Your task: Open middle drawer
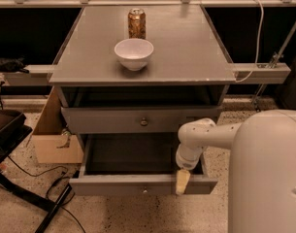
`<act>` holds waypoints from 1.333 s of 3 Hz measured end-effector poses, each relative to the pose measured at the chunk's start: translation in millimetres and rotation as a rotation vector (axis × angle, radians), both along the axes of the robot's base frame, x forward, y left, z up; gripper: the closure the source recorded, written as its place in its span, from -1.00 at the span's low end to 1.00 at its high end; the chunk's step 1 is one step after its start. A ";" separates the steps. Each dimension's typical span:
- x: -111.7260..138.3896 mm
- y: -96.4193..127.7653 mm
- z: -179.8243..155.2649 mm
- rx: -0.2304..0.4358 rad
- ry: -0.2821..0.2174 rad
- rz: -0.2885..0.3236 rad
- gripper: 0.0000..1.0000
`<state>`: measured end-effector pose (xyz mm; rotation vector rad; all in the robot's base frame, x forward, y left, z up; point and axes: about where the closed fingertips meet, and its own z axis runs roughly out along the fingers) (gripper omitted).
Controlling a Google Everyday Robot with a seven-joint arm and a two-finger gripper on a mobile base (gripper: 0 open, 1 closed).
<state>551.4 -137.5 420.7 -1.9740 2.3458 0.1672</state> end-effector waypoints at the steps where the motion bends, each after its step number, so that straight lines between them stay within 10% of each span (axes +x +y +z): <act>1: -46.8 -6.2 -26.6 -0.011 0.132 0.007 -0.63; 2: -85.4 -10.6 -30.5 -0.016 0.226 0.016 -0.17; 4: -90.3 -11.2 -20.8 -0.030 0.243 0.010 0.77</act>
Offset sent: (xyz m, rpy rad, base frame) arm -0.1959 -0.0265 -0.0203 -0.0412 0.4625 0.0480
